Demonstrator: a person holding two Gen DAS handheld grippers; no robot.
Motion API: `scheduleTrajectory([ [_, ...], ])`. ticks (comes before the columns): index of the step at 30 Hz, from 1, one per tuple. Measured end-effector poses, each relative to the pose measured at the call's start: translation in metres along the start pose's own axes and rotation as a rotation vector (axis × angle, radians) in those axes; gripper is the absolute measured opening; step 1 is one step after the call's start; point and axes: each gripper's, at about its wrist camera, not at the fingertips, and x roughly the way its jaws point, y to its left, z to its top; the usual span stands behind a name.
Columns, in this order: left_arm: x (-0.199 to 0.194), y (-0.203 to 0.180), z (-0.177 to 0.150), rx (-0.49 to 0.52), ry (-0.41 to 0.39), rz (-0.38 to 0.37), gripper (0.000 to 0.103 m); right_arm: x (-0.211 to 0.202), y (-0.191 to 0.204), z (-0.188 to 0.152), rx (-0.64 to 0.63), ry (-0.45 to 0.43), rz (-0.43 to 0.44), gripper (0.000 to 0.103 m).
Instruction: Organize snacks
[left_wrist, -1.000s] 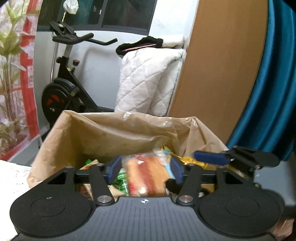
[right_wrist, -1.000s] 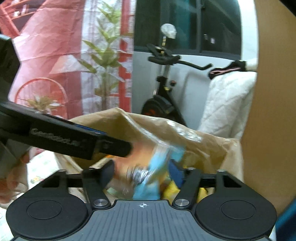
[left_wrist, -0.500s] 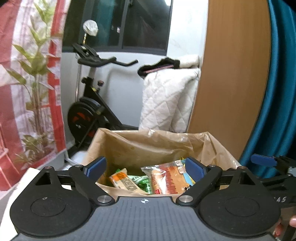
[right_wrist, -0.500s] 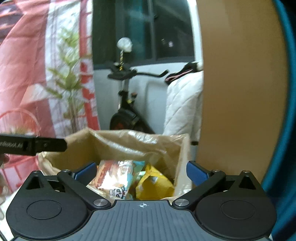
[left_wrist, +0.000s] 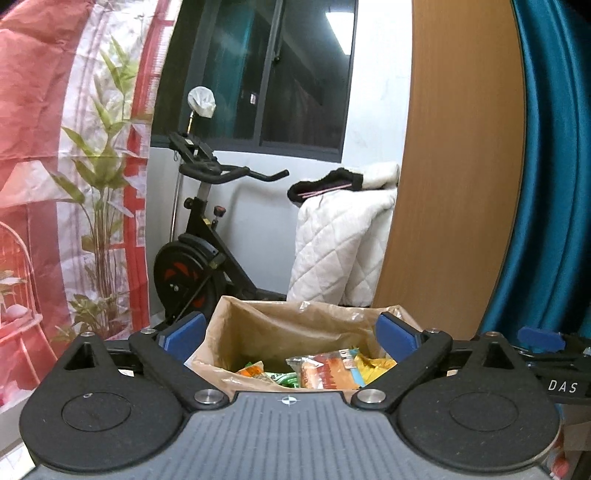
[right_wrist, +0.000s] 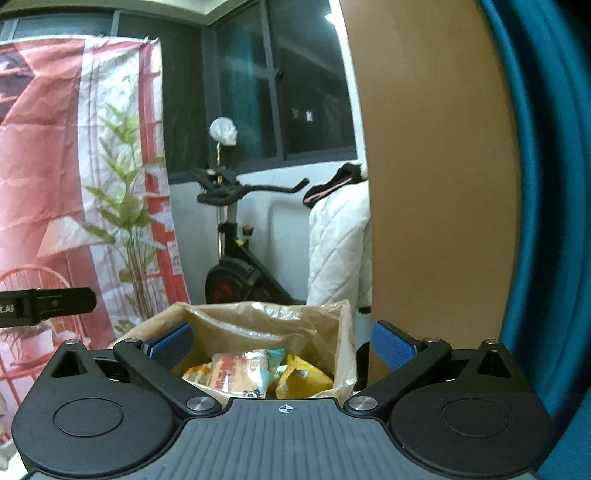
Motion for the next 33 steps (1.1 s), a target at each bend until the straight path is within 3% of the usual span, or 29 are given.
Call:
scheduleTrajectory([
  [8,-0.018,-0.01,-0.001,0.026,-0.034,0.069,0.101,-0.024,0.005,0.006,-0.016,-0.032,-0.009,0.103],
  [33,-0.038,-0.005,-0.005,0.034,-0.06,0.136,0.1,-0.039,0.024,0.008,-0.049,-0.027,0.026,0.103],
])
